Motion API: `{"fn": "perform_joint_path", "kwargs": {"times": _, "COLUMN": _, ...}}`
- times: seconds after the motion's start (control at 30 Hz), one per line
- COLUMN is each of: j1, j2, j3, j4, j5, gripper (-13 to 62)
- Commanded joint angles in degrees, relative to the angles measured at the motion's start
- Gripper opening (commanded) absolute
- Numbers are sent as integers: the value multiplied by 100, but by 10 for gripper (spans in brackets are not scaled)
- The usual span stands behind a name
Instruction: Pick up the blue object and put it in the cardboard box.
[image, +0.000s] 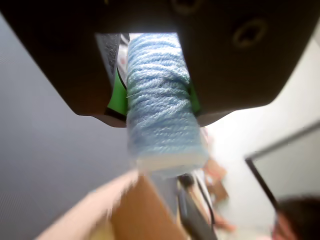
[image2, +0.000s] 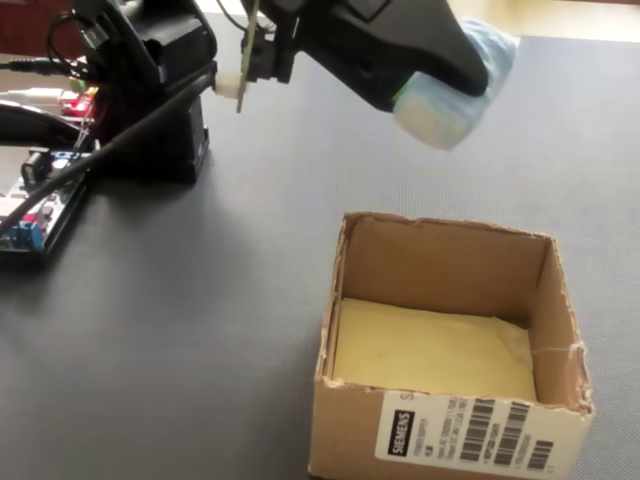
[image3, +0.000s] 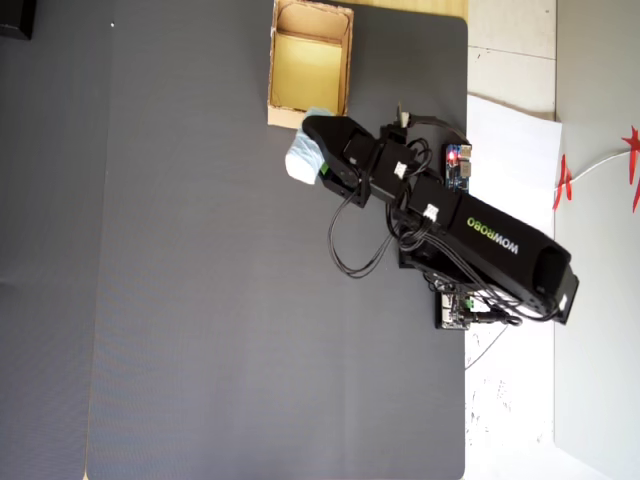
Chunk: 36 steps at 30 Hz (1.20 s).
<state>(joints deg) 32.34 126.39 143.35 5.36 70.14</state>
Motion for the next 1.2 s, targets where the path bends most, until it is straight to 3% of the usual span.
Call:
{"fn": "perform_joint_path", "kwargs": {"times": 0.0, "j1": 132, "j2": -18, "j3": -686, "j4": -62, "j5": -26, "gripper": 13}}
{"fn": "perform_joint_path", "kwargs": {"times": 0.53, "j1": 1371, "j2": -1608, "j3": -1969, "j4": 448, "j5": -18, "gripper": 18}}
{"fn": "perform_joint_path", "kwargs": {"times": 0.6, "j1": 1512, "j2": -1925, "j3": -2118, "j4": 773, "j5": 53, "gripper": 103}}
{"fn": "perform_joint_path", "kwargs": {"times": 0.7, "j1": 1644, "j2": -2021, "j3": -2092, "j4": 853, "j5": 62, "gripper": 116}}
{"fn": "perform_joint_path", "kwargs": {"times": 0.93, "j1": 1661, "j2": -2224, "j3": -2153, "j4": 1266, "j5": 202, "gripper": 291}}
{"fn": "perform_joint_path", "kwargs": {"times": 1.17, "j1": 1661, "j2": -2241, "j3": -2276, "j4": 1169, "j5": 202, "gripper": 308}}
